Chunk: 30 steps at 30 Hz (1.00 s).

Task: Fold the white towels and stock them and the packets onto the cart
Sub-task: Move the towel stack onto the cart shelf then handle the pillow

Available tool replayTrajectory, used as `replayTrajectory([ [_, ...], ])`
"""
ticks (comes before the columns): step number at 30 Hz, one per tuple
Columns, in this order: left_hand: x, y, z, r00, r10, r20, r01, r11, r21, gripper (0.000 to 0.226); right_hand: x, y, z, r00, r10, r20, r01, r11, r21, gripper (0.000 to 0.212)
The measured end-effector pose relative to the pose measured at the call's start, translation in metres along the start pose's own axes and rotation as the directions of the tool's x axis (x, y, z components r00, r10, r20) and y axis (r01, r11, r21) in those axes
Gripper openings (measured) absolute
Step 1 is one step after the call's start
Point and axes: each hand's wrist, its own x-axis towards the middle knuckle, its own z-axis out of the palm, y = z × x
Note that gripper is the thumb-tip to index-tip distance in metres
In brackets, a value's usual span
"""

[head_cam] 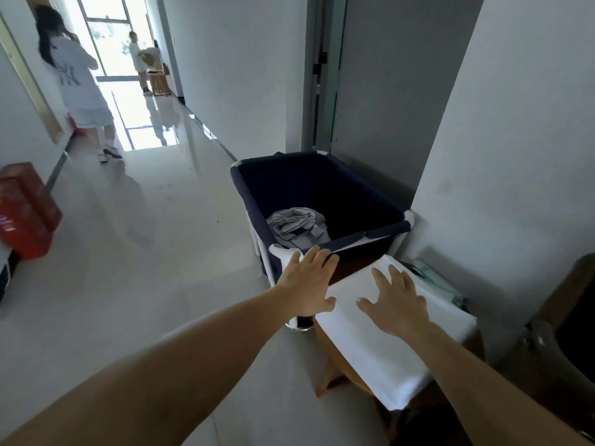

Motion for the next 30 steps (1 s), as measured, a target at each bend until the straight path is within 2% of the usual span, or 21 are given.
replayTrajectory([
  [8, 0.113, -0.067, 0.022, 0.991, 0.131, 0.034, -0.130, 0.991, -0.021, 0.089, 0.098, -0.021, 0.006, 0.986, 0.167, -0.003, -0.166, 0.982, 0.093, 0.077],
  [17, 0.227, -0.033, 0.109, 0.933, 0.293, 0.210, -0.269, 0.953, -0.137, 0.089, 0.160, 0.059, 0.057, 0.909, 0.387, 0.155, -0.413, 0.887, 0.207, 0.080],
  [20, 0.262, -0.014, 0.138, 0.909, 0.320, 0.268, -0.279, 0.943, -0.178, 0.087, 0.177, 0.097, 0.082, 0.865, 0.460, 0.201, -0.500, 0.823, 0.269, 0.083],
  [26, 0.312, 0.008, 0.200, 0.831, 0.325, 0.452, -0.253, 0.944, -0.212, 0.089, 0.186, 0.154, 0.131, 0.724, 0.624, 0.295, -0.690, 0.648, 0.322, 0.092],
  [30, 0.321, 0.019, 0.241, 0.783, 0.298, 0.546, -0.149, 0.942, -0.300, 0.093, 0.181, 0.169, 0.163, 0.618, 0.731, 0.289, -0.779, 0.522, 0.347, 0.099],
])
